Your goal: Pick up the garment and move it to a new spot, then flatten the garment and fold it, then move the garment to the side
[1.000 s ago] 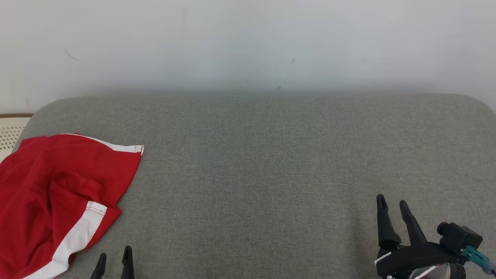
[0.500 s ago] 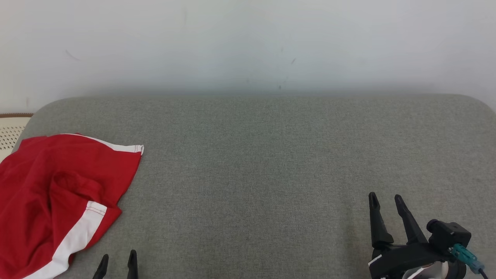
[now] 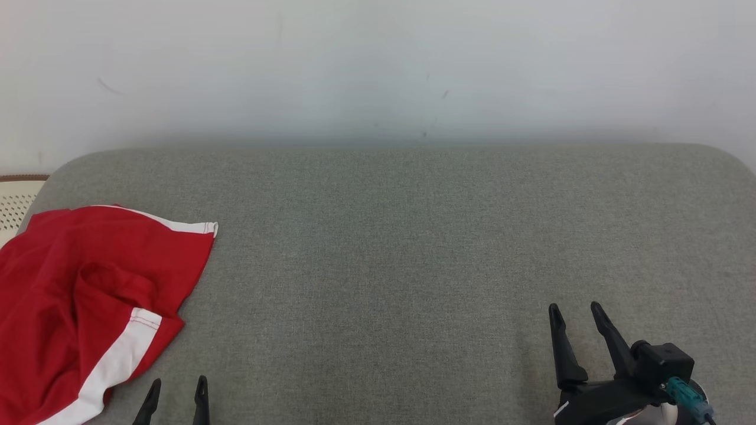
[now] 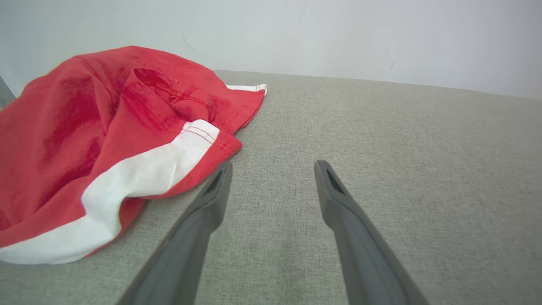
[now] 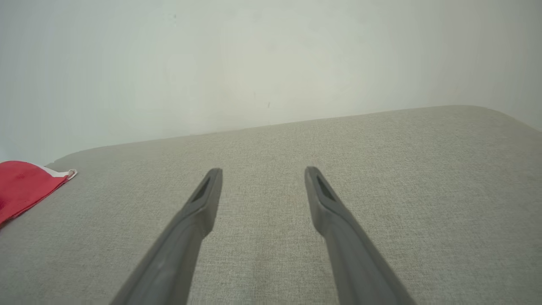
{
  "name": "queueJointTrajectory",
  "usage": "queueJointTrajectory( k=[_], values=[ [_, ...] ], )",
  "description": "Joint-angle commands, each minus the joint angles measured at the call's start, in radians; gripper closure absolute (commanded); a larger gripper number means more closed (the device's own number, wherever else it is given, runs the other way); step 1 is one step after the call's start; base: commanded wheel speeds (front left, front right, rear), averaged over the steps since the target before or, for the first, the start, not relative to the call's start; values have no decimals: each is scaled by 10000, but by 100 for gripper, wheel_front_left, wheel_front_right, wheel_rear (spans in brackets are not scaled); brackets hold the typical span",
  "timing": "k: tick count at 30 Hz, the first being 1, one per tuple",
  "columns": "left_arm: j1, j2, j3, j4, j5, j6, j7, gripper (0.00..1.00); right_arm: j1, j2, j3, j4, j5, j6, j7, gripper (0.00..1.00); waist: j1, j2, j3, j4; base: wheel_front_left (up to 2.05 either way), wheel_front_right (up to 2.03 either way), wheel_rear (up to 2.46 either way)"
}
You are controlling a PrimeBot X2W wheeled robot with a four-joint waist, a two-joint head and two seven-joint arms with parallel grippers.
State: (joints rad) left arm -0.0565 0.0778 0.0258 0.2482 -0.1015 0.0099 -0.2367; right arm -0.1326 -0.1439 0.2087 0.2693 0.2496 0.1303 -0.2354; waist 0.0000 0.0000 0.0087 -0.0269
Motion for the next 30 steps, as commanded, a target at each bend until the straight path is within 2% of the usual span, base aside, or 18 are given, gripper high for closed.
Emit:
queueJointTrajectory(
  k=[1, 13, 30],
  values=[
    [54, 94, -5, -90, 265, 86, -99, 0, 47, -77, 23, 61, -288, 7, -88, 0, 0, 0, 0, -1, 0, 0, 0],
    [-41, 148, 22, -195, 934, 232, -316, 0, 229, -127, 172, 489, -1385, 7, -321, 0, 0, 0, -69, -42, 0, 0, 0],
    [129, -32, 339, 73, 677, -66, -306, 0, 401, -12, -21, 515, -1428, 7, -296, 0, 0, 0, -237, -94, 0, 0, 0]
  ],
)
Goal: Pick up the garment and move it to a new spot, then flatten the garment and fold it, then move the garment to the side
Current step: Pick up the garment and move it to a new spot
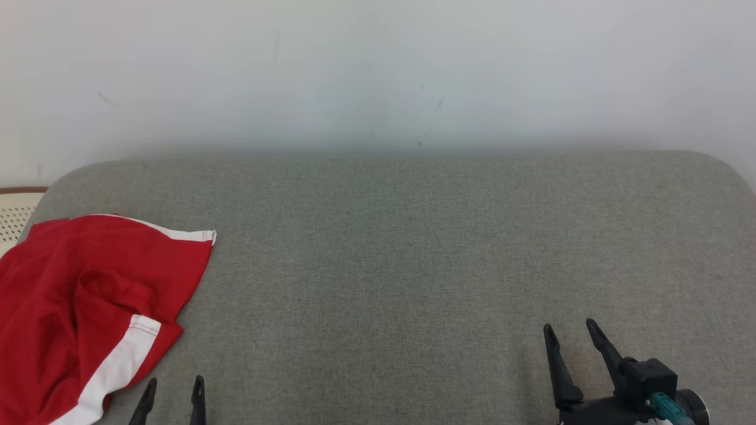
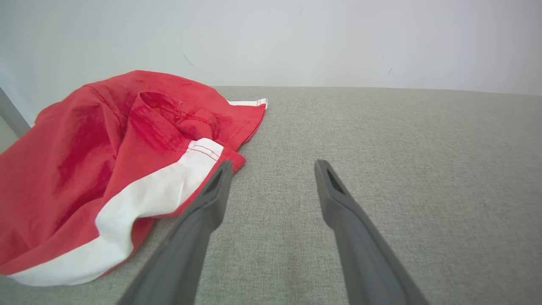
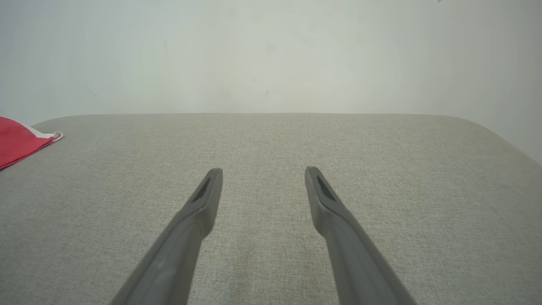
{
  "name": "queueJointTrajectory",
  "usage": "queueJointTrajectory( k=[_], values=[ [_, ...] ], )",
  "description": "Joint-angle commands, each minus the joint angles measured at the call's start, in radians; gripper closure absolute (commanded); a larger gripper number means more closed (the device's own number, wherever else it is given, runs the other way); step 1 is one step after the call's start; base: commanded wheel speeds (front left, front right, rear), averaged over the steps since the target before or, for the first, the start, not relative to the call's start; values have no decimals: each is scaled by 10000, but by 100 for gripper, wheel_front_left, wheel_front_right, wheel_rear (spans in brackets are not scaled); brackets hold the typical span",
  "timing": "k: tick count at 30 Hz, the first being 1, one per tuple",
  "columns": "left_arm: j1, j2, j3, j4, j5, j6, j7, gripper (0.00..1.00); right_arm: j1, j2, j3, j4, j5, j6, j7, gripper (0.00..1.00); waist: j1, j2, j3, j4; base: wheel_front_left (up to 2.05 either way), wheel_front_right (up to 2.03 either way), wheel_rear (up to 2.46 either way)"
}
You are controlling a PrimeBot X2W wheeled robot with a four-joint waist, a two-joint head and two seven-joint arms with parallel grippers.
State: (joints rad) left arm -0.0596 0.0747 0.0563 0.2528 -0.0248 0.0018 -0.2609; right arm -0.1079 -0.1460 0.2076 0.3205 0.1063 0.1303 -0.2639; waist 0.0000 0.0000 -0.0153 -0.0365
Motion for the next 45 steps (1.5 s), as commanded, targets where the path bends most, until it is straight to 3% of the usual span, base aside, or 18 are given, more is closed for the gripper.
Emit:
queueJointTrajectory(
  k=[1, 13, 30, 37, 45],
  values=[
    [169, -12, 53, 45, -88, -4, -64, 0, 158, 10, -12, 2, 13, 7, -11, 0, 0, 0, 5, 5, 0, 0, 0],
    [74, -118, 235, 80, -68, -7, -61, 0, 125, -22, 154, -71, 61, 7, -9, 0, 0, 0, 129, 499, 0, 0, 0],
    [240, -188, 1025, 292, -312, 67, -55, 0, -377, 118, 1100, 44, 311, 7, -10, 0, 0, 0, 302, 3680, 0, 0, 0],
    [-85, -222, 1439, 484, -576, -319, -55, 0, -578, 95, 1283, 147, 358, 7, -9, 0, 0, 0, 552, 4497, 0, 0, 0],
    [-1477, 282, 1473, 1394, -545, -1035, -54, 0, -1002, -266, 1335, 53, 401, 7, -9, 0, 0, 0, 1391, 4200, 0, 0, 0]
  ],
)
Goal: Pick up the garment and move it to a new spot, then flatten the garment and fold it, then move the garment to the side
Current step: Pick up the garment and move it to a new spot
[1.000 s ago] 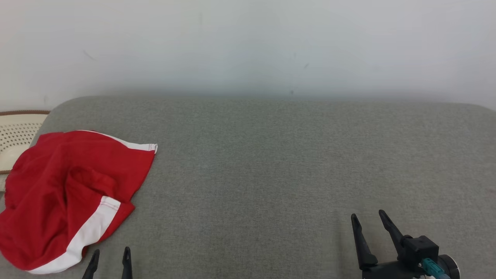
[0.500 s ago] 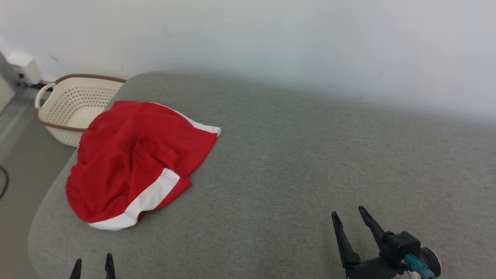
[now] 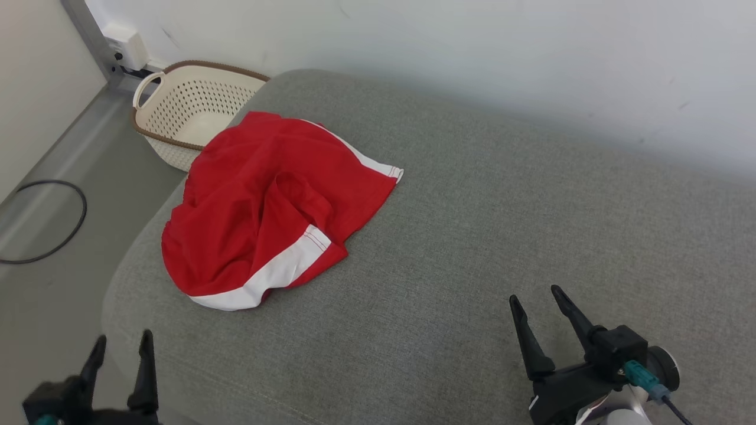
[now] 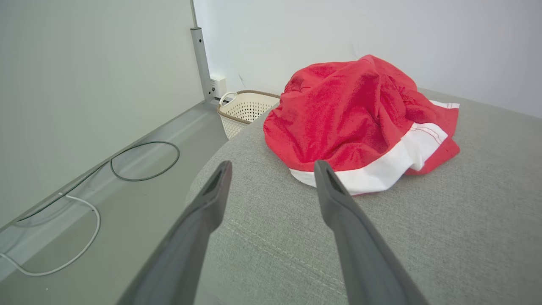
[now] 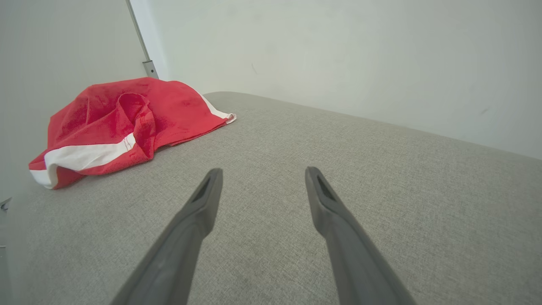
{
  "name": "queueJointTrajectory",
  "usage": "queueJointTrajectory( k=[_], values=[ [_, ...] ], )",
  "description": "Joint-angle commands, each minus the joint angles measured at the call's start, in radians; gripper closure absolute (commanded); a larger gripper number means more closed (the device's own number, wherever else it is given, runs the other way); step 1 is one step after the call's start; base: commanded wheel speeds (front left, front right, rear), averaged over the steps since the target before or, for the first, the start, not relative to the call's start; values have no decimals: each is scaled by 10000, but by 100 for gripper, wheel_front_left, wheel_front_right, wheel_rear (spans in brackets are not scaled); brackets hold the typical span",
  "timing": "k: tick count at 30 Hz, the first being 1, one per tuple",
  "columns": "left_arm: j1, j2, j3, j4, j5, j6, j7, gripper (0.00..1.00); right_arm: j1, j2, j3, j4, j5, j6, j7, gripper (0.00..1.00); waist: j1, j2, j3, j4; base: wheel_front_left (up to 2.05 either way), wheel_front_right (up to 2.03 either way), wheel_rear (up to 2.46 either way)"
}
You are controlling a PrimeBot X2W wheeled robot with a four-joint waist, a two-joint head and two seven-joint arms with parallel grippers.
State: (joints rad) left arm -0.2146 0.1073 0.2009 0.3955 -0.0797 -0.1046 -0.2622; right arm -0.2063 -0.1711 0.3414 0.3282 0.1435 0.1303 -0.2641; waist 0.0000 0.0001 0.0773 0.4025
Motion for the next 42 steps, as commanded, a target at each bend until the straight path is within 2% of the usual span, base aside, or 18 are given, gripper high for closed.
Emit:
queueJointTrajectory(
  k=[1, 6, 8, 17, 23, 28, 32, 33, 34, 35, 42],
  values=[
    [-159, 114, -55, 107, 57, -38, -40, 0, -79, -77, 1, -33, 34, 7, -7, 0, 0, -1, 625, -291, 0, 0, 0],
    [-1754, 804, -458, 868, -464, -239, -40, 0, -346, -397, -218, -74, 31, 8, -7, 0, 0, -1, 1354, -771, 0, 0, 0],
    [-2376, 1117, -990, 1229, -896, -243, -40, 0, -368, -448, -240, -90, -6, 8, -7, 0, 0, -1, 1601, -944, 0, 0, 0],
    [-4788, 3140, -4773, 2438, -3933, -252, -30, 0, -554, -718, -287, -253, -83, 8, -7, 0, 0, -1, 2342, -1530, 0, 0, 0],
    [-5982, 4324, -7232, 2844, -5937, -253, 727, 0, -722, -804, -247, -308, -45, 8, -7, 0, 0, -1, 2603, -1837, 0, 0, 0],
    [-6657, 4809, -8510, 3244, -7102, -254, 1169, 0, -798, -820, -243, -270, -15, 6, -4, 0, 0, -1, 2773, -2110, 0, 0, 0],
    [-7062, 4857, -9060, 3844, -7598, -254, 1136, 0, -860, -814, -279, -262, -1, 6, -4, 0, 0, -1, 2949, -2351, 0, 0, 0],
    [-7247, 4836, -9296, 4177, -7683, -254, 1000, 13, -902, -801, -314, -242, 8, 4, -1, 0, 0, -1, 3024, -2446, 0, 0, 0],
    [-7318, 4808, -9405, 4307, -7745, -255, 928, 84, -920, -770, -349, -242, 16, 3, -1, 0, 0, -1, 3047, -2496, 0, 0, 0],
    [-7362, 4786, -9544, 4389, -7800, -255, 896, 100, -923, -749, -381, -235, 13, 1, 1, 0, 0, -1, 3060, -2530, 0, 0, 0],
    [-7822, 4906, -10068, 4954, -7902, -255, 440, 100, -872, -538, -581, -288, 9, 0, 4, 0, 0, -1, 2989, -2646, 0, 0, 0]
  ],
)
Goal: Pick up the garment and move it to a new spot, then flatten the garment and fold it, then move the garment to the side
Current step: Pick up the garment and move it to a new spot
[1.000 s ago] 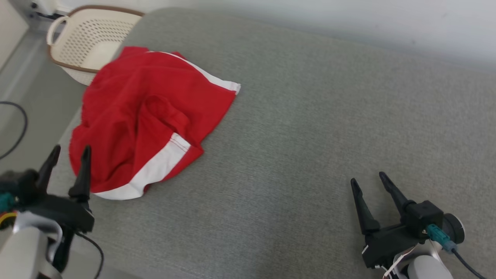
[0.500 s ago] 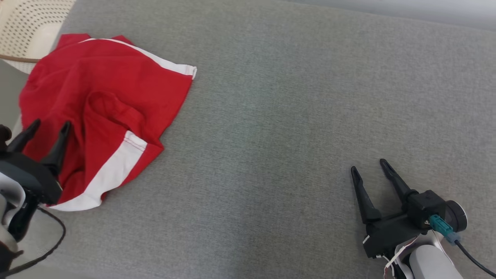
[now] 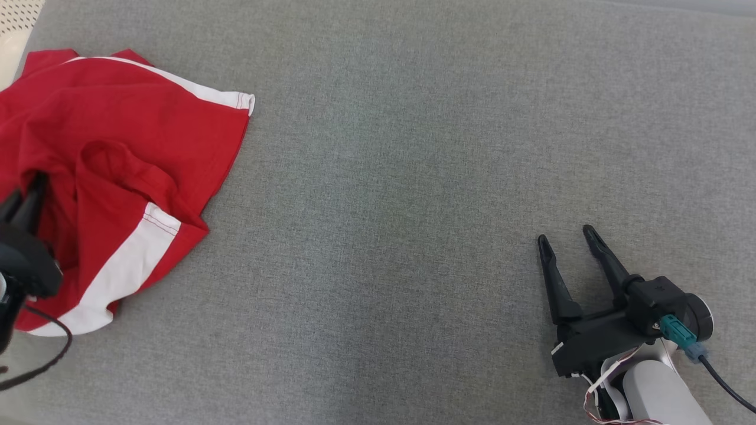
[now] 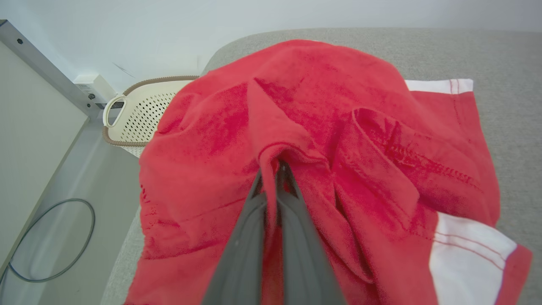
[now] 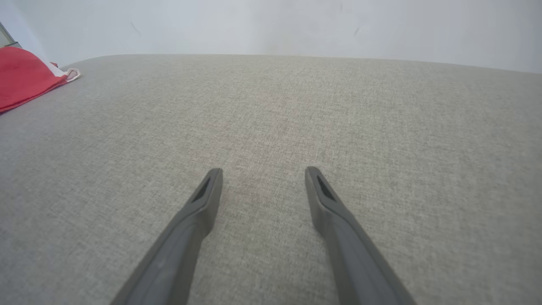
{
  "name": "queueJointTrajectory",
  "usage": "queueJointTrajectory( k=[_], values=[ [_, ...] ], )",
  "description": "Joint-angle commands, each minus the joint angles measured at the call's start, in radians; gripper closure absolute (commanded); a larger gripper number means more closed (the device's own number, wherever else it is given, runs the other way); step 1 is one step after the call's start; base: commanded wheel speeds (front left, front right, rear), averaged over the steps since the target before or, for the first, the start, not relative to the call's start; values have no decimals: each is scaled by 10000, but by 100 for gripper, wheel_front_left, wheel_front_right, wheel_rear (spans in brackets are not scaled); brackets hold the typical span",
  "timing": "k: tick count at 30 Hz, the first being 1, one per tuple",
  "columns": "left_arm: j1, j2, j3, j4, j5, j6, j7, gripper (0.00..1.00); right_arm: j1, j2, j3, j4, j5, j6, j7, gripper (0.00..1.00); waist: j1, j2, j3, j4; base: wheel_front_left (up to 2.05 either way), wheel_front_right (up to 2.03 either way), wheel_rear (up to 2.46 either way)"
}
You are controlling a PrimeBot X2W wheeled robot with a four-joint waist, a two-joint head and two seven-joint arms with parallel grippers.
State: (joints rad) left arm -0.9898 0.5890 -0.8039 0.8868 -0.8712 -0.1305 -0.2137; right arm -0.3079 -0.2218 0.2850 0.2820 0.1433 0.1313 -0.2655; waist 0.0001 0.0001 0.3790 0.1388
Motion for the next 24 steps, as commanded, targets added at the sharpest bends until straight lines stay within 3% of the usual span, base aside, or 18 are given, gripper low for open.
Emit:
queueJointTrajectory(
  k=[1, 7, 11, 17, 24],
  values=[
    [-148, 127, -84, 97, 31, 4, -112, 100, 167, 27, -50, 167, 26, -10, 17, 0, -1, -1, -63, -17, 0, 0, 0],
    [-1059, 30, -167, -600, 545, 4, -521, 100, 200, 328, -234, 89, 125, -8, 8, 0, -1, -1, -486, -71, 0, 0, 0],
    [-1173, -405, 709, -2030, 1163, 46, -526, 100, 349, 533, -359, 13, 130, -8, 7, 0, -1, -1, -812, -204, 0, 0, 0],
    [-283, -1786, 1624, -3740, 2156, 30, -530, 100, 461, 796, -400, -60, 159, -8, 7, 0, -1, -1, -1234, -759, 0, 0, 0],
    [708, -3739, 1880, -5056, 3089, 14, -532, 100, 585, 899, -541, -131, 238, -8, 7, 0, -1, -1, -1412, -1623, 0, 0, 0]
  ],
)
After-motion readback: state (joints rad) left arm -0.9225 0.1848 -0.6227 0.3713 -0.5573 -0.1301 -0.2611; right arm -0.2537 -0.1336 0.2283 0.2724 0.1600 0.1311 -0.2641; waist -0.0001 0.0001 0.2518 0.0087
